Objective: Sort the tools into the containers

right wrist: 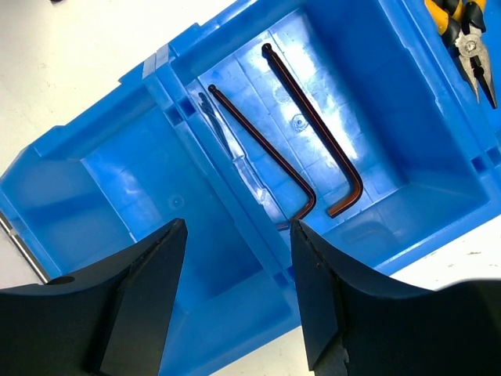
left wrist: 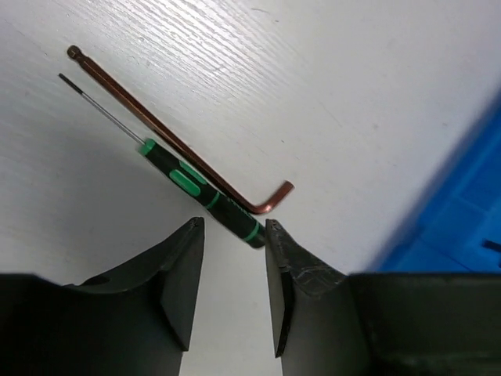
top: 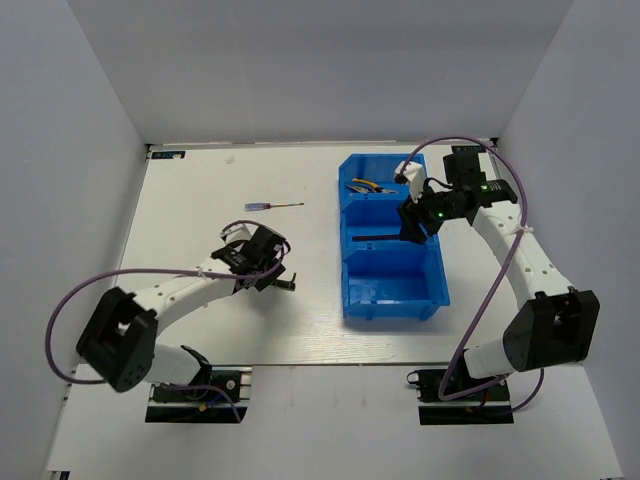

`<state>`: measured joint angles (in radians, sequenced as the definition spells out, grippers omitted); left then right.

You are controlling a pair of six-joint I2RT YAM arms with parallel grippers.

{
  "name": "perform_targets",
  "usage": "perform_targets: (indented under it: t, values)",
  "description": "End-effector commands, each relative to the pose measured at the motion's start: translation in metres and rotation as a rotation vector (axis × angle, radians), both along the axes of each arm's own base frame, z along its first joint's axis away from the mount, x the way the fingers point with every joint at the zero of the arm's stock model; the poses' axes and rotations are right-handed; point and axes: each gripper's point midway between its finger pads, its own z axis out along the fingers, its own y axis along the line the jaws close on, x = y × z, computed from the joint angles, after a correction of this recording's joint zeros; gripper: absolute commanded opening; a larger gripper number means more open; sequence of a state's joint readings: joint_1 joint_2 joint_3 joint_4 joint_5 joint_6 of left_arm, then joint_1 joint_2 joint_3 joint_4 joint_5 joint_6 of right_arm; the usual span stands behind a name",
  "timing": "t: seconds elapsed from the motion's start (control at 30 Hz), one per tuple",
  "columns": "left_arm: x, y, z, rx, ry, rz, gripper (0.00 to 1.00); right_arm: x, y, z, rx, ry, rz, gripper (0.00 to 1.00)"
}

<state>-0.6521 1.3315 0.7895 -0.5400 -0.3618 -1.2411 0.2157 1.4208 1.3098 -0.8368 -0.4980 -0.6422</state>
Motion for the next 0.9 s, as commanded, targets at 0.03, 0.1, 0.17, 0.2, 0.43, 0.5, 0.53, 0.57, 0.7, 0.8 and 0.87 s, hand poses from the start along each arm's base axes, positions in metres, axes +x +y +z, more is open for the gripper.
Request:
perform_targets:
  t: [0.03,0.1,0.17,0.2,0.43,0.5,0.53,0.57,0.7,0.8,0.87]
  values:
    - [0.028,0.003,0.003,0.011,-0.067,0.065,0.46,-0.009,0.000,0.000,0.017,0.001,0.010,0.62]
    - [0.033,0.004,-0.003,0.021,-0.055,0.075,0.46,-0.012,0.000,-0.002,0.019,0.007,0.009,0.62]
    - [0.038,0.005,-0.001,0.016,-0.062,0.086,0.46,-0.015,0.000,-0.003,0.019,0.008,0.006,0.62]
    - [0.040,0.004,-0.004,0.018,-0.060,0.086,0.46,-0.015,-0.001,-0.002,0.023,0.009,0.003,0.62]
    - [0.039,0.000,-0.022,0.012,-0.008,0.074,0.46,-0.021,-0.003,-0.008,0.016,0.023,0.003,0.62]
    - [0.036,0.001,-0.025,0.017,-0.001,0.074,0.46,-0.019,-0.003,-0.007,0.016,0.014,0.003,0.62]
    - [0.033,0.001,-0.027,0.013,0.014,0.076,0.46,-0.018,-0.003,-0.007,0.017,0.014,0.002,0.62]
    - [0.033,0.001,-0.027,0.013,0.014,0.076,0.46,-0.018,-0.002,-0.006,0.015,0.014,0.005,0.62]
    - [0.018,0.011,-0.033,0.029,0.036,0.076,0.46,-0.015,-0.001,-0.007,0.021,0.014,0.004,0.62]
    - [0.010,0.015,-0.036,0.037,0.061,0.072,0.47,-0.013,0.001,-0.005,0.029,0.016,0.006,0.62]
    - [0.003,0.019,-0.038,0.047,0.080,0.080,0.47,-0.010,0.000,-0.004,0.032,0.014,0.000,0.62]
